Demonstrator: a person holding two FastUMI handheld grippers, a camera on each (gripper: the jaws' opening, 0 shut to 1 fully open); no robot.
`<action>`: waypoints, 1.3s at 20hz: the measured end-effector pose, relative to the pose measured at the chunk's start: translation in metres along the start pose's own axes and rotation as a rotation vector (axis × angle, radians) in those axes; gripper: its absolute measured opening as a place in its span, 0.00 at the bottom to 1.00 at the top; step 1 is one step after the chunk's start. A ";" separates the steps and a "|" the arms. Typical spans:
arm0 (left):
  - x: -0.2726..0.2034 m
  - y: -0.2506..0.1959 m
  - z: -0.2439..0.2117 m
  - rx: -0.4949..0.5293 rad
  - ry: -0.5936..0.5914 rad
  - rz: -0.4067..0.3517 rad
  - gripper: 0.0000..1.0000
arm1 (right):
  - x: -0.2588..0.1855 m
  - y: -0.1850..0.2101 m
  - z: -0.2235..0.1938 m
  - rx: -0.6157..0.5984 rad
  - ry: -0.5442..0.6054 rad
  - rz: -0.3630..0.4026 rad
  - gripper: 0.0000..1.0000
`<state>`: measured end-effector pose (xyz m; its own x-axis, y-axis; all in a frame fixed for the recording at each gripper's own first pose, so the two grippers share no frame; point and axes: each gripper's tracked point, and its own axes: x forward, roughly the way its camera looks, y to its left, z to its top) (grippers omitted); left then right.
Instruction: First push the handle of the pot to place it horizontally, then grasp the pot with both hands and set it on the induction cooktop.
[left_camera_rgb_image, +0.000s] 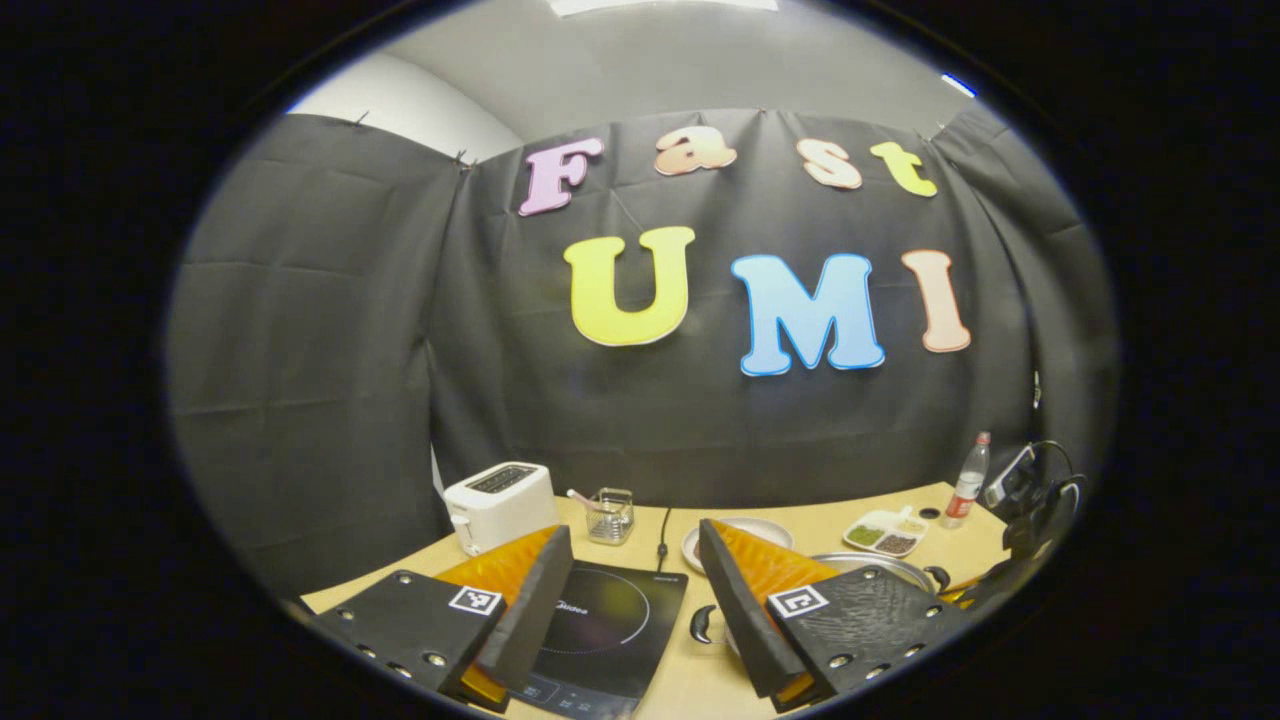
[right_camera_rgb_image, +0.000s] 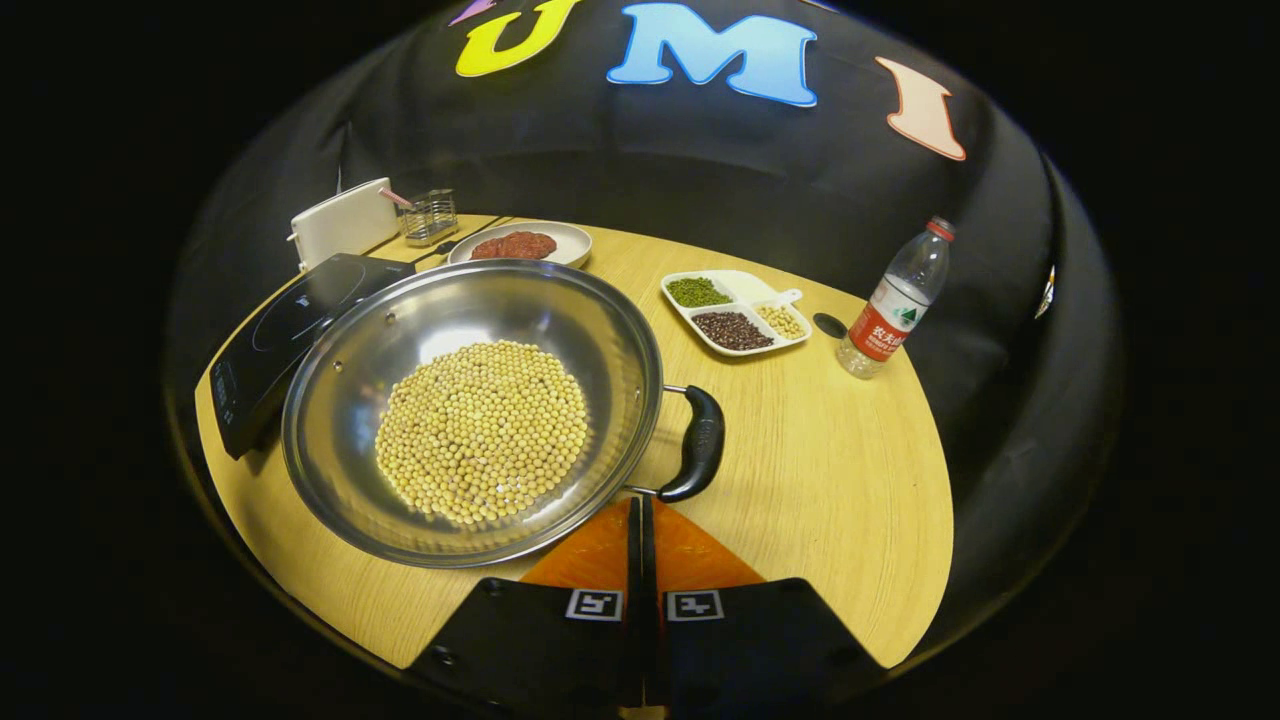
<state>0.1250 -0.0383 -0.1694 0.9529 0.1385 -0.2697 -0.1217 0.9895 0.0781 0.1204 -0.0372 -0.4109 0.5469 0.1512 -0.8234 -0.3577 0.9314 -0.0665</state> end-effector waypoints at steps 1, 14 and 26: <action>0.001 -0.003 -0.006 -0.001 0.012 -0.010 0.78 | -0.006 -0.005 0.004 0.005 -0.021 -0.015 0.02; 0.045 -0.039 -0.066 -0.018 0.149 -0.174 0.79 | -0.066 -0.032 0.063 0.218 -0.265 -0.096 0.97; 0.089 -0.077 -0.155 0.021 0.355 -0.267 0.79 | -0.037 -0.032 0.056 0.179 -0.208 -0.086 0.98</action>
<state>0.1759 -0.0956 -0.3478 0.7953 -0.1128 -0.5956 0.1254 0.9919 -0.0204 0.1541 -0.0535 -0.3466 0.7197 0.1166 -0.6845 -0.1739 0.9846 -0.0151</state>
